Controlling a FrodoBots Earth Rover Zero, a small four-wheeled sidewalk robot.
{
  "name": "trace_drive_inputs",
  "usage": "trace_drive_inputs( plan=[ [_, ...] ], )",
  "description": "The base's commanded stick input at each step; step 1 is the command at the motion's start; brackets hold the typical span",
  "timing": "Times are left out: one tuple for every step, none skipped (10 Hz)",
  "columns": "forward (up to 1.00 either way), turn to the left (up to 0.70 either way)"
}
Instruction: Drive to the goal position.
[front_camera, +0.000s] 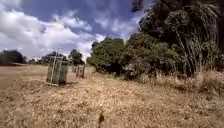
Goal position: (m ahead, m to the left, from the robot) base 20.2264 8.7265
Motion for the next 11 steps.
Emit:
trace_drive_inputs(
  plan=[
    [0.70, -0.35],
    [0.70, -0.35],
    [0.70, 0.00],
    [0.70, 0.00],
    [0.70, 0.00],
    [0.70, 0.00],
    [0.70, 0.00],
    [0.70, 0.00],
    [0.70, 0.00],
    [0.70, 0.00],
    [0.70, 0.35]
  ],
)
